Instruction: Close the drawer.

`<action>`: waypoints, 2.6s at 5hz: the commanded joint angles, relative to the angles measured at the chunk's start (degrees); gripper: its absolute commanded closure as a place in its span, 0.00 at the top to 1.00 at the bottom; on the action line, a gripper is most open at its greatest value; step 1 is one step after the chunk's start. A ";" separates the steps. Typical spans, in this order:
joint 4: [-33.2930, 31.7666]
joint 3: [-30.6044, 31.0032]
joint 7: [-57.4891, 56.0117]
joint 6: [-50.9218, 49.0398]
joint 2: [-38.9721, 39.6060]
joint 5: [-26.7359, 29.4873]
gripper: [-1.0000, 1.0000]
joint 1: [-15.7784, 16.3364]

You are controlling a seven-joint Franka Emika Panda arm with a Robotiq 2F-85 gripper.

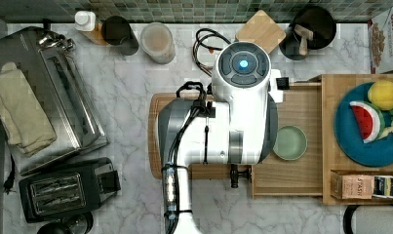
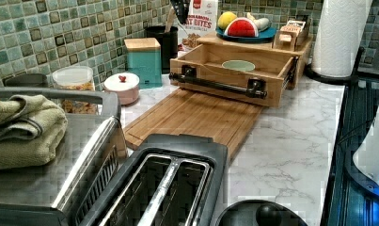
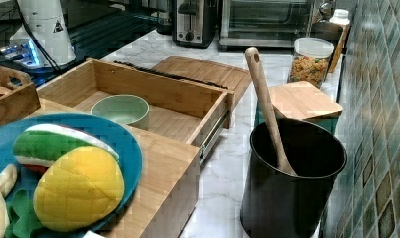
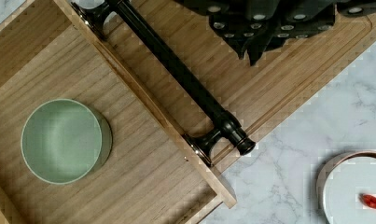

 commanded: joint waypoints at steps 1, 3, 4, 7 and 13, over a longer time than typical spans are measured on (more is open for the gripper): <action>-0.01 0.00 0.00 0.01 0.00 -0.36 0.00 -0.01; -8.98 2.27 -14.25 10.06 -4.36 2.23 0.00 1.67; -12.14 3.98 -17.90 14.39 -5.08 2.79 0.00 3.48; -19.23 8.24 -24.16 20.36 -4.47 -2.02 0.00 5.58; -26.32 1.11 -20.28 29.20 1.68 -10.82 0.00 4.24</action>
